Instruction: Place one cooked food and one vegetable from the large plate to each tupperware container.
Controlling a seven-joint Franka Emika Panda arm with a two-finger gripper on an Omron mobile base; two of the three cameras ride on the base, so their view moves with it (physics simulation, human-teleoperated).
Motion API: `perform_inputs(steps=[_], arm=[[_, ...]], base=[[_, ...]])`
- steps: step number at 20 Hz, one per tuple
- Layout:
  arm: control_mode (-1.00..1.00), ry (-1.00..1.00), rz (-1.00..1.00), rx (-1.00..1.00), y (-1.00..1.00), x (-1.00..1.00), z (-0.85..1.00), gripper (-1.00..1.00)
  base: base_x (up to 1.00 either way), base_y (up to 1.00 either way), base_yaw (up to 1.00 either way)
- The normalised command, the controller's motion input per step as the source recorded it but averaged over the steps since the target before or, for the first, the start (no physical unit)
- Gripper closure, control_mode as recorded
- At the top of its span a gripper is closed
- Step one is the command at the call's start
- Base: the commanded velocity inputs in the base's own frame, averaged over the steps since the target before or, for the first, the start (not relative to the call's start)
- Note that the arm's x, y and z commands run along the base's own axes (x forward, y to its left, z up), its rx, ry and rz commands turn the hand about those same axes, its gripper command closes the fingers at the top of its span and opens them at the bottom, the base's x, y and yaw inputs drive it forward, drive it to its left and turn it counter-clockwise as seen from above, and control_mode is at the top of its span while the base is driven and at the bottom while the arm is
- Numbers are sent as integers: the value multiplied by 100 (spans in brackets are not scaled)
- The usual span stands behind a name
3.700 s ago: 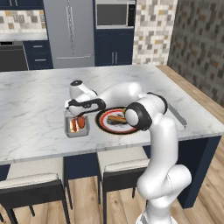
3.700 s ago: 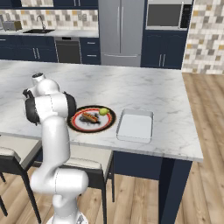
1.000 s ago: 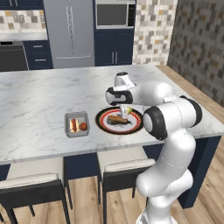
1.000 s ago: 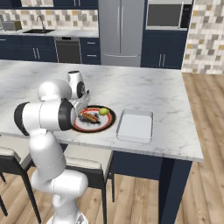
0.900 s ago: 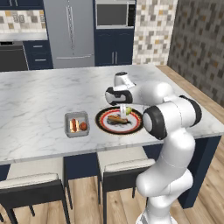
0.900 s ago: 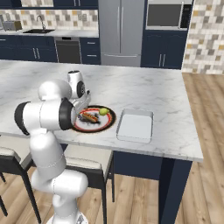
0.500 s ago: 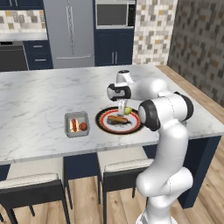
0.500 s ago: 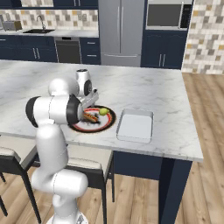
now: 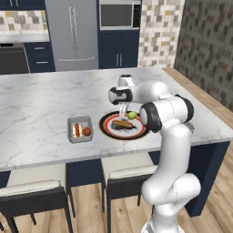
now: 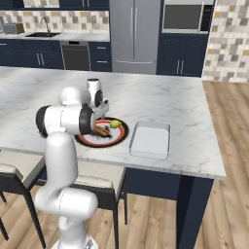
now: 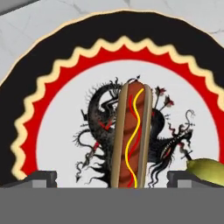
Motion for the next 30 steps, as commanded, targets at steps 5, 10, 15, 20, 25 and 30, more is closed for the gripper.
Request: perform_inputs(steps=[5, 10, 15, 20, 25, 30], arm=[[-100, 0, -6, 0, 0, 22, -32, -100], [-100, 0, -5, 0, 0, 3, -34, -100], [-100, 0, -4, 0, -9, 7, -31, -100], [-100, 0, -2, 0, -13, 8, -34, -100], [-100, 0, 0, 0, 0, 0, -22, -100], [-100, 0, 0, 0, 0, 0, -9, 100]], base=[[0, 0, 0], [0, 0, 0], [0, 0, 0], [0, 0, 0], [0, 0, 0], [0, 0, 0]])
